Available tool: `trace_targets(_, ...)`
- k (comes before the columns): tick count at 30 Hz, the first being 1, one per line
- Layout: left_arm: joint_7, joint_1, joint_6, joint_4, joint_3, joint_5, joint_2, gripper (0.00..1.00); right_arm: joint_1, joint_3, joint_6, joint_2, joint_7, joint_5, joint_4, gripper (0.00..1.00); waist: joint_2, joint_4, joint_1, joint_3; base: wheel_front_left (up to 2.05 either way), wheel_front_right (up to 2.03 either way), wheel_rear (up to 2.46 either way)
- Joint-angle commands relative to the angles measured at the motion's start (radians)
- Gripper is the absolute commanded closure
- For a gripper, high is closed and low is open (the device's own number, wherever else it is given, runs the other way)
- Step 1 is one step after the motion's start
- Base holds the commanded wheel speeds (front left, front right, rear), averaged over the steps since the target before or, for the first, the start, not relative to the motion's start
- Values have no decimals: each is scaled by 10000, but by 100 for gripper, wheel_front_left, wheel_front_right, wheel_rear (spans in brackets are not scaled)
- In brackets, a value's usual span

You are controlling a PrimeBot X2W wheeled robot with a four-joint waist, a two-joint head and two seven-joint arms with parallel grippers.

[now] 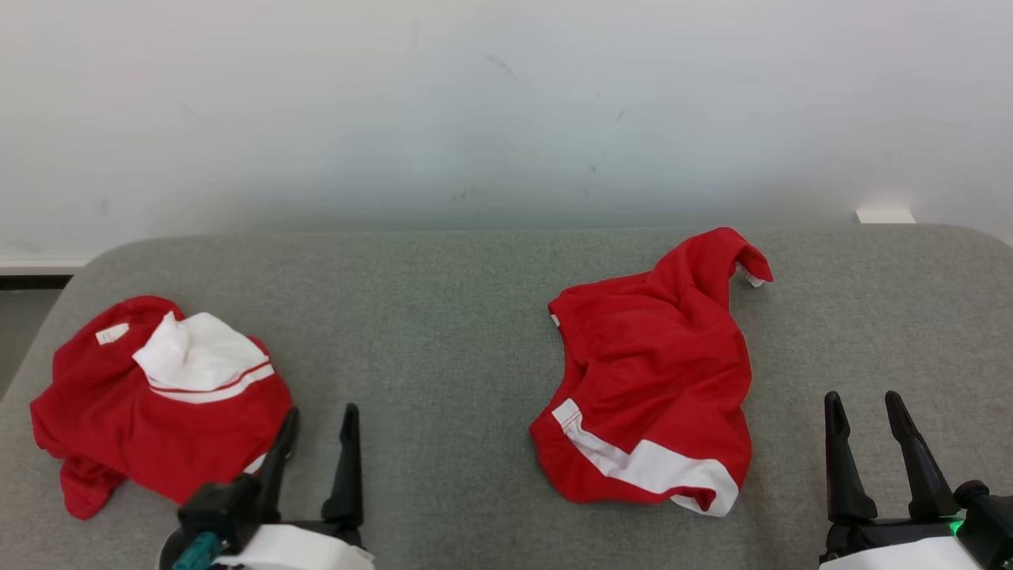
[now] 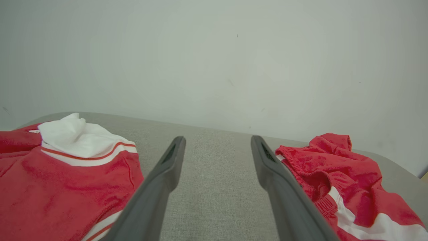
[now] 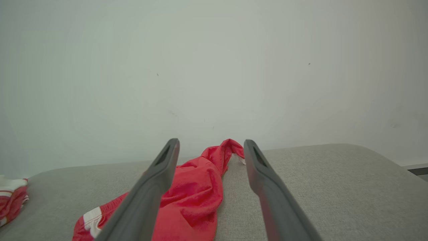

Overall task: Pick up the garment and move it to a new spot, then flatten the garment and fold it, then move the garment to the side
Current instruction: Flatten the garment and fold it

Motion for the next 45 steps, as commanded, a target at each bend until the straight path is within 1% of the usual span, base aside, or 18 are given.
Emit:
trace_targets(1,-9,-99,-53,58,-52,-63,32,0,-66,-26,-22,19,4,-121,-66,0,0,8,1,19,0,0,0)
trace_targets(6,200,-753,-487,657,-547,-152,239,0,-136,-273,-22,57,2,-89,-119,0,0,-122,1,143,0,0,0)
trace_targets(9,962,-1343,-717,703,-1025,-448,529,0,-196,-456,-22,74,3,-57,-169,0,0,-336,1,276,0,0,0)
trace_targets(12,2228,-2044,-821,640,-1612,-1047,1009,0,-258,-648,-22,88,3,-25,-156,0,0,-603,1,411,0,0,0)
trace_targets(16,4415,-3091,-818,318,-3038,-2737,2010,0,-430,-683,-22,87,3,70,-107,0,0,-1051,1,757,0,0,0)
trace_targets(19,5989,-3942,-810,126,-4081,-3923,3048,0,-577,-609,-22,88,3,227,-82,0,0,-1393,1,998,0,0,0)
trace_targets(23,7769,-4817,-814,70,-5355,-5644,3970,0,-727,-500,-22,87,3,473,-14,0,0,-1831,1,1275,0,0,0)
trace_targets(26,8767,-5355,-813,85,-6053,-6823,4493,0,-841,-397,-22,84,3,630,14,0,0,-2164,1,1413,0,0,0)
trace_targets(29,9182,-5811,-813,274,-6520,-7506,4844,0,-967,-371,-22,86,3,725,7,0,0,-2461,1,1571,0,0,0)
trace_targets(31,9304,-6079,-814,442,-6876,-7700,5028,0,-1024,-313,-22,88,3,789,0,0,0,-2644,1,1673,0,0,0)
trace_targets(34,9387,-6368,-814,634,-7227,-8372,5070,0,-1115,-259,-22,85,3,891,3,0,0,-2868,1,1790,0,0,0)
trace_targets(37,9497,-6658,-814,566,-7769,-8696,5271,0,-1156,-242,-22,89,3,957,-1,0,0,-3024,1,1878,0,0,0)
trace_targets(38,9496,-6735,-814,563,-7966,-8747,5361,7,-1166,-228,-22,86,3,983,5,0,0,-3067,1,1901,0,0,0)
trace_targets(39,9454,-6819,-815,545,-8157,-8762,5405,26,-1161,-232,-22,87,3,1001,10,0,0,-3089,1,1913,0,0,0)
trace_targets(40,9373,-6903,-815,557,-8299,-8809,5424,54,-1155,-230,-22,89,3,1006,11,0,0,-3105,1,1924,0,0,0)
trace_targets(41,9312,-6979,-815,574,-8438,-8875,5452,75,-1155,-227,-22,88,3,1007,15,0,0,-3116,1,1930,0,0,0)
trace_targets(42,9241,-7034,-815,609,-8549,-8924,5481,100,-1156,-229,-22,86,3,1022,26,0,0,-3123,1,1930,0,0,0)
trace_targets(45,8962,-7200,-815,670,-8841,-9171,5524,100,-1134,-242,-22,86,3,1036,64,0,0,-3083,1,1879,0,0,0)
